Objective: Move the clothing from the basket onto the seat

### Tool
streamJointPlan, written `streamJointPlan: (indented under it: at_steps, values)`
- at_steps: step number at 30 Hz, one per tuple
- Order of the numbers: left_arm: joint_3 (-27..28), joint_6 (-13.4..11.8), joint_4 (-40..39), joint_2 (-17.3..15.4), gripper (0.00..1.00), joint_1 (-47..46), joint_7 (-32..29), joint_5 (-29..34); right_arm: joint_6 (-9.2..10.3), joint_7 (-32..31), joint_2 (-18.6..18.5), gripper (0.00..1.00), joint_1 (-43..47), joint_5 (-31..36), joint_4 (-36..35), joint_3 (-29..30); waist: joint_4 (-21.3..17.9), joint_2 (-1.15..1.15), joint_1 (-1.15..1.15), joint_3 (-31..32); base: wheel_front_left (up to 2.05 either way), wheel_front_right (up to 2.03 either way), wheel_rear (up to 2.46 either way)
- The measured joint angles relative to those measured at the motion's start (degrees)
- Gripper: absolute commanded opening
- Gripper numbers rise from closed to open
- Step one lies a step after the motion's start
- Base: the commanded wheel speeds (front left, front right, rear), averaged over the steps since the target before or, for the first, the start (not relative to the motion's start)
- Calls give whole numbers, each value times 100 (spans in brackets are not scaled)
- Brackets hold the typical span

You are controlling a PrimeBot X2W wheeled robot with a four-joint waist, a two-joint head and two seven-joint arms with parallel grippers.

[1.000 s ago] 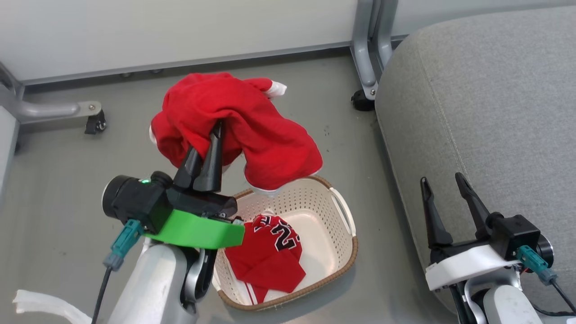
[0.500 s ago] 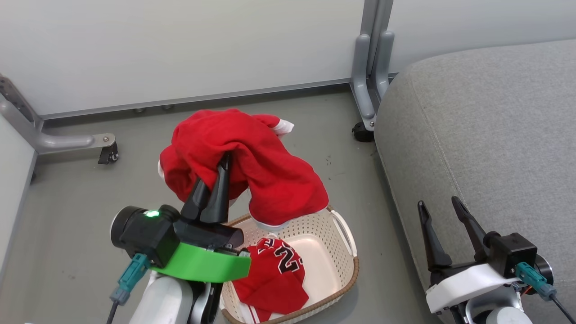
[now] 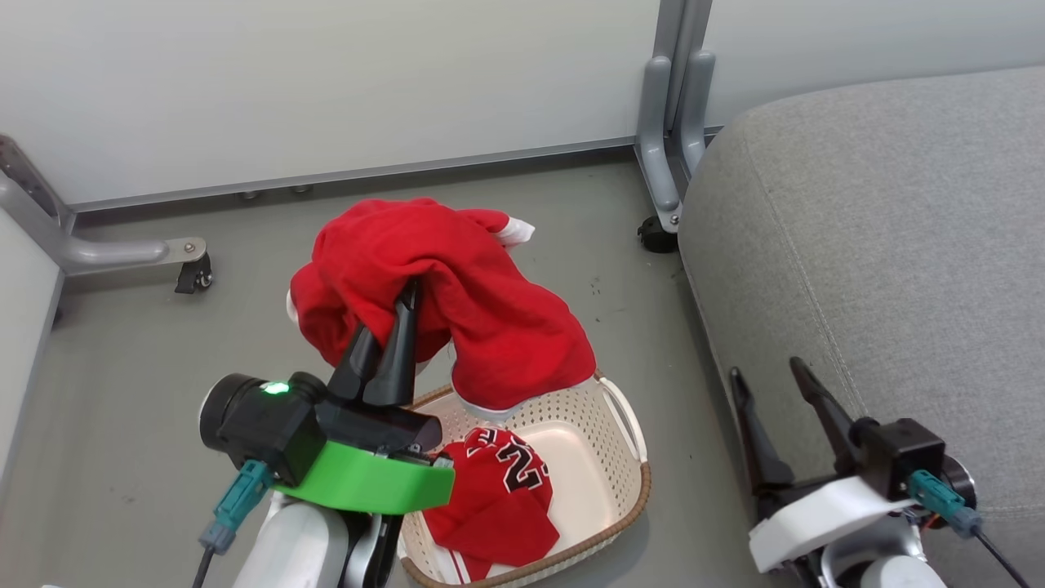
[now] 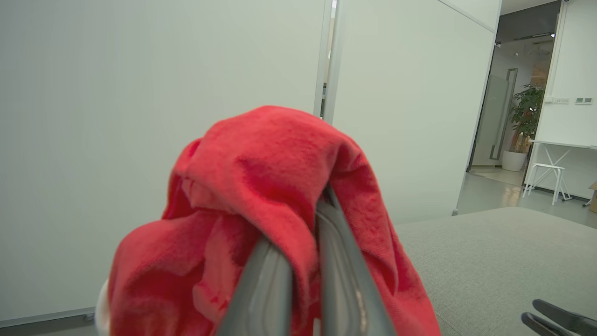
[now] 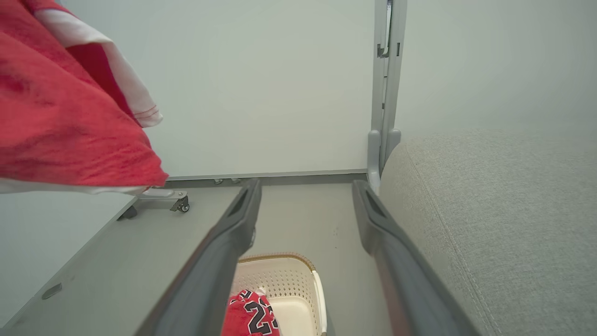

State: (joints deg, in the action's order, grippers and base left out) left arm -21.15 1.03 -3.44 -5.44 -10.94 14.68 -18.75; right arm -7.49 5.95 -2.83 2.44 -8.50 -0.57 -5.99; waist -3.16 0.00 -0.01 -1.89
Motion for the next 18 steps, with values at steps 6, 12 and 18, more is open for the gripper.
streamJointPlan:
  at_steps: [6, 12, 18]
  values:
    - [-26, -8, -30, -36, 0, -1, -18, -14, 0, -264, -155, 100, -357, -181, -297, -849, 8, 0, 0, -56, 0, 0, 0]
    - [-78, -8, -23, -48, 0, -10, -48, -31, 0, -458, -357, 100, -944, -621, -581, -1880, 49, 0, 0, -144, 0, 0, 0]
    - [-153, 0, 9, -52, 0, -51, -51, -30, 0, -545, -431, 100, -1614, -982, -401, -2707, 111, 0, 0, -227, 0, 0, 0]
